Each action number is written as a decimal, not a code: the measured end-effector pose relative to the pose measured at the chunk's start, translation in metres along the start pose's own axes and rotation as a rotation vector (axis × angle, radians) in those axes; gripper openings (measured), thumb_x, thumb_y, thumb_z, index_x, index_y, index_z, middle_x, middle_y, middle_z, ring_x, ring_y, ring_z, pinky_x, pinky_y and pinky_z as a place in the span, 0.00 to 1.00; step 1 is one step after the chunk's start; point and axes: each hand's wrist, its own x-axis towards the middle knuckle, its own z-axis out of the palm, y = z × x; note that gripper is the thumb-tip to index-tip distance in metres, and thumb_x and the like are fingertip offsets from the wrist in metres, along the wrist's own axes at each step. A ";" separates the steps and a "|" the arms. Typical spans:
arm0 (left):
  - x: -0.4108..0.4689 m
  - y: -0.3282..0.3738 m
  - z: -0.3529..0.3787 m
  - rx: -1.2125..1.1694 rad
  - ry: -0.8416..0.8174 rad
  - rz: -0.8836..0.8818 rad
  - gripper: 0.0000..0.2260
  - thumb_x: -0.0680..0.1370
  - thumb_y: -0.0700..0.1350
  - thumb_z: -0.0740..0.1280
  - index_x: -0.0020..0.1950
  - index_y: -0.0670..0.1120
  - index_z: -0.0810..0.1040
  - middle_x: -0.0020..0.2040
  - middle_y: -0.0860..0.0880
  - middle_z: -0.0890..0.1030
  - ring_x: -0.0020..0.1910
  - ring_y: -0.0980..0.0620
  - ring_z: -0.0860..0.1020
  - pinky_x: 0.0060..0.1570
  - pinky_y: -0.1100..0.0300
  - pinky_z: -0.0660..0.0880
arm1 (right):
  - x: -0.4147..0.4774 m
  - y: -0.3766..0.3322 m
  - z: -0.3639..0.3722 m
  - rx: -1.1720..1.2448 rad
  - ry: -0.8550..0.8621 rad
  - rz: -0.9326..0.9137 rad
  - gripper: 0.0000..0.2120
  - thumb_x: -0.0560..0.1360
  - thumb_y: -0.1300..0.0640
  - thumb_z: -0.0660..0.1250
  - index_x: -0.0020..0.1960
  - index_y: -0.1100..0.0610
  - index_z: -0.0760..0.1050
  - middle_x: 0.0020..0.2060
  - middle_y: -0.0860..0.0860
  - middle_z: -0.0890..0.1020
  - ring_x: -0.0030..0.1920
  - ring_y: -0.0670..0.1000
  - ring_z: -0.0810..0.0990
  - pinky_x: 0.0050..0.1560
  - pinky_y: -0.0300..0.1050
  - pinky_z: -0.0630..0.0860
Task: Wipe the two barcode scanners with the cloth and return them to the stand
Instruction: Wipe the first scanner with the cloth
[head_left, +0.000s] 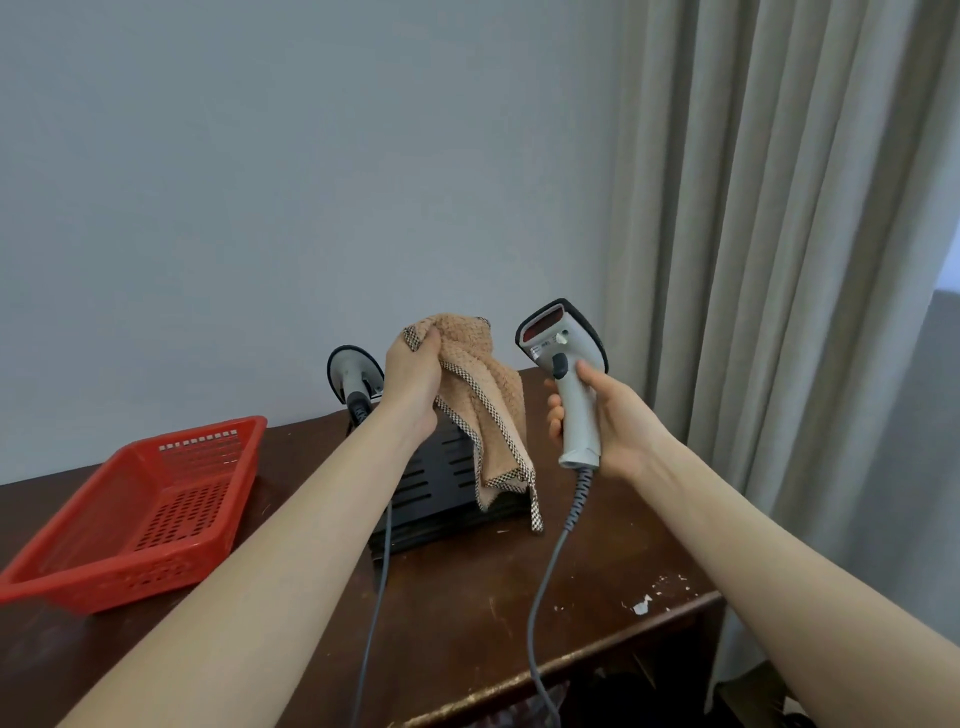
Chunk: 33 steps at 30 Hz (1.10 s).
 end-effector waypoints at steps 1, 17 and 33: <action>-0.001 0.000 0.001 -0.003 -0.005 -0.011 0.08 0.82 0.46 0.57 0.56 0.47 0.74 0.53 0.47 0.79 0.53 0.48 0.79 0.48 0.54 0.78 | 0.000 -0.001 0.003 -0.004 -0.001 -0.002 0.14 0.78 0.52 0.63 0.56 0.61 0.72 0.34 0.54 0.77 0.30 0.50 0.77 0.31 0.41 0.79; -0.014 0.000 0.023 0.110 0.038 0.304 0.07 0.81 0.45 0.59 0.46 0.50 0.75 0.46 0.51 0.79 0.50 0.51 0.78 0.54 0.54 0.76 | 0.009 -0.001 0.015 -0.154 0.077 -0.096 0.18 0.77 0.46 0.65 0.47 0.63 0.75 0.29 0.53 0.78 0.25 0.48 0.76 0.25 0.38 0.75; -0.022 -0.065 -0.017 1.286 -0.597 0.339 0.12 0.78 0.43 0.61 0.61 0.45 0.69 0.58 0.44 0.78 0.57 0.44 0.76 0.52 0.55 0.72 | 0.006 0.013 0.002 -0.175 0.202 -0.093 0.19 0.77 0.44 0.65 0.50 0.62 0.74 0.27 0.54 0.79 0.23 0.48 0.76 0.24 0.37 0.75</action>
